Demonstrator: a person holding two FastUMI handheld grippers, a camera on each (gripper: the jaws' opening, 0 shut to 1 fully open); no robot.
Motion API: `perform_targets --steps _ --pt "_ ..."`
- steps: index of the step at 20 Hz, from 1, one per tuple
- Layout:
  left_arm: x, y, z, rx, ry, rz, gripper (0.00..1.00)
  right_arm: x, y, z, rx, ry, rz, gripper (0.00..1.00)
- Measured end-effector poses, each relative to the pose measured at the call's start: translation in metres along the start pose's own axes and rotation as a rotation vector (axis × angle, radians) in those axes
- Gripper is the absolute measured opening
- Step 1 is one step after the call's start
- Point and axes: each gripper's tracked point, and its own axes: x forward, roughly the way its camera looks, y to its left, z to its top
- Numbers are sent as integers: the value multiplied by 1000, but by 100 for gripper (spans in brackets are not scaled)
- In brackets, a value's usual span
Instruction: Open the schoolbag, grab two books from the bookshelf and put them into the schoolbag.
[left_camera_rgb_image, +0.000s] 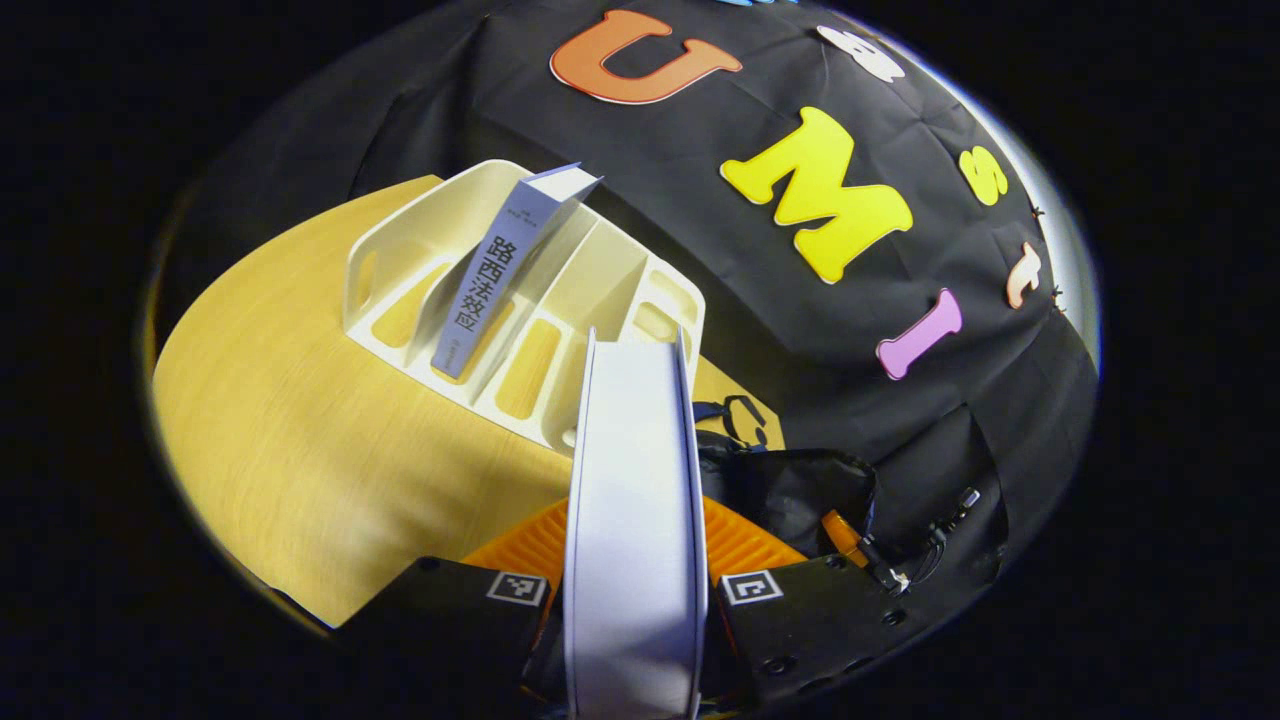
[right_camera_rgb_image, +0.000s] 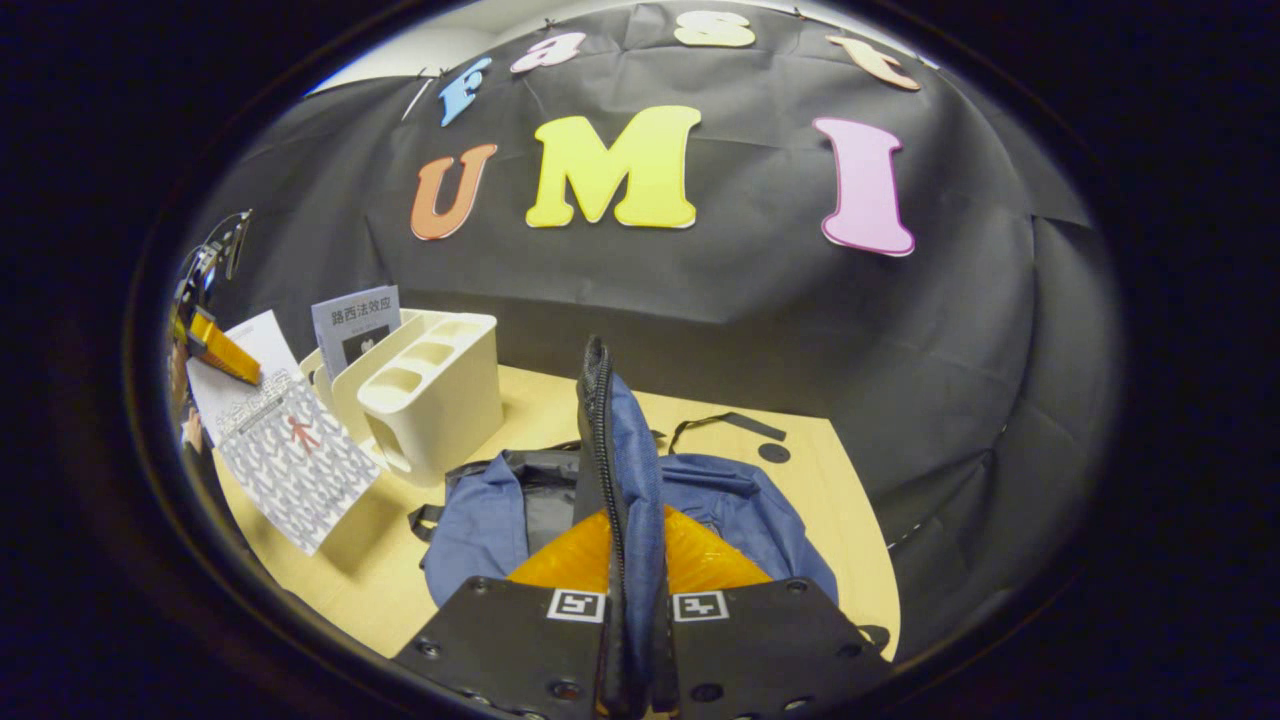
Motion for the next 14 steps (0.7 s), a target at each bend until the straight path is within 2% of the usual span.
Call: perform_targets --steps 10,14 --pt "72 -73 -47 -66 45 -176 49 -2 -15 26 86 -27 -17 10" --pt "119 -99 -55 -104 34 -157 49 -2 -18 40 81 -44 -14 10"
